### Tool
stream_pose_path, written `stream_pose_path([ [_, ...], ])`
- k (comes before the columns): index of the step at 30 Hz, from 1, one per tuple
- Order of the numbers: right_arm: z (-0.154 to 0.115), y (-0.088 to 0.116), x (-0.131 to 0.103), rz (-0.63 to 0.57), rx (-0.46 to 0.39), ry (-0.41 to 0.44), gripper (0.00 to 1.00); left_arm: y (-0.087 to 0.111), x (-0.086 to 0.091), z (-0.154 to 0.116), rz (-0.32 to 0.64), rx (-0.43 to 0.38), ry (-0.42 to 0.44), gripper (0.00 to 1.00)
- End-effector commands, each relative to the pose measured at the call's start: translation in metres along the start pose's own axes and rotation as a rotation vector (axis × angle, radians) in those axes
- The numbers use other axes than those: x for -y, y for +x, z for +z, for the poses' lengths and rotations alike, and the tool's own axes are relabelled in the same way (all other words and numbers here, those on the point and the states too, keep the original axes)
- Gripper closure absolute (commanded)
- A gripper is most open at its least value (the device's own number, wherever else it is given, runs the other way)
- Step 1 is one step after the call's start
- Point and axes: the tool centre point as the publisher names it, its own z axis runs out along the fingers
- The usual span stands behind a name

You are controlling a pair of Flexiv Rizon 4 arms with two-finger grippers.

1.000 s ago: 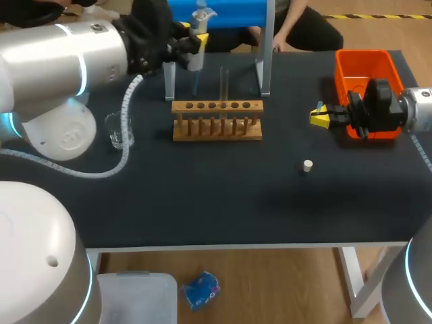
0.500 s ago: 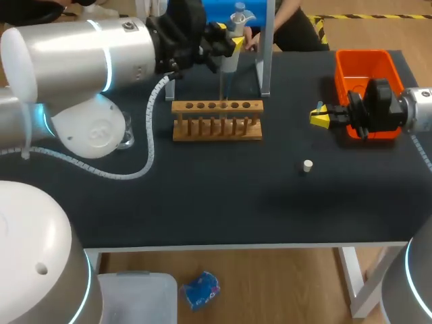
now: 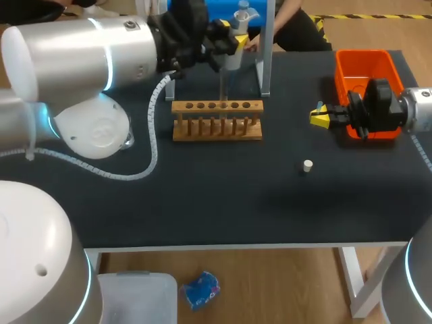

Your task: Invert the test tube, pick up the pipette, mount the tip to pipette, aspirate from beaker and dispense into the tube, eject the tip, return the pipette, and cap with the stopper.

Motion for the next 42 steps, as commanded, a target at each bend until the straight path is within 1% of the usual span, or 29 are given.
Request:
stream_pose_path([
  [1, 0.0, 0.001, -0.001, -0.001, 0.002, 0.003, 1.0, 0.016, 0.008, 0.013, 0.006, -0.624, 0.0, 1.0],
  [4, 0.0, 0.001, -0.001, -0.001, 0.002, 0.003, 1.0, 0.034, 0.015, 0.016, 0.008, -0.668, -0.002, 1.0],
  [6, 0.0, 0.001, -0.001, -0.001, 0.002, 0.003, 1.0, 0.043, 0.02, 0.017, 0.003, -0.693, 0.018, 1.0],
  [7, 0.0, 0.001, -0.001, -0.001, 0.002, 0.003, 1.0, 0.047, 0.022, 0.018, 0.008, -0.7, 0.008, 1.0],
  [9, 0.0, 0.001, -0.001, -0.001, 0.002, 0.003, 1.0, 0.051, 0.026, 0.021, 0.003, -0.711, 0.017, 1.0],
  [10, 0.0, 0.001, -0.001, -0.001, 0.002, 0.003, 1.0, 0.053, 0.026, 0.022, 0.006, -0.715, 0.0, 1.0],
  [12, 0.0, 0.001, -0.001, -0.001, 0.002, 0.003, 1.0, 0.054, 0.027, 0.025, 0.004, -0.726, 0.011, 1.0],
  [13, 0.0, 0.001, -0.001, -0.001, 0.002, 0.003, 1.0, 0.055, 0.027, 0.026, 0.005, -0.737, -0.007, 1.0],
  [16, 0.0, 0.001, -0.001, -0.001, 0.002, 0.003, 1.0, 0.055, 0.027, 0.028, 0.002, -0.747, -0.007, 1.0],
  [30, 0.0, 0.001, -0.001, -0.001, 0.002, 0.003, 1.0, 0.054, 0.027, 0.028, 0.001, -0.746, -0.008, 1.0],
  [32, 0.007, -0.002, -0.001, -0.011, -0.017, 0.016, 1.0, 0.054, 0.027, 0.028, 0.001, -0.746, -0.008, 1.0],
  [36, 0.019, -0.008, 0.002, -0.026, -0.024, 0.046, 1.0, 0.054, 0.027, 0.028, 0.001, -0.746, -0.008, 1.0],
  [42, 0.031, -0.012, 0.008, -0.019, -0.024, 0.068, 1.0, 0.054, 0.027, 0.028, 0.001, -0.746, -0.008, 1.0],
])
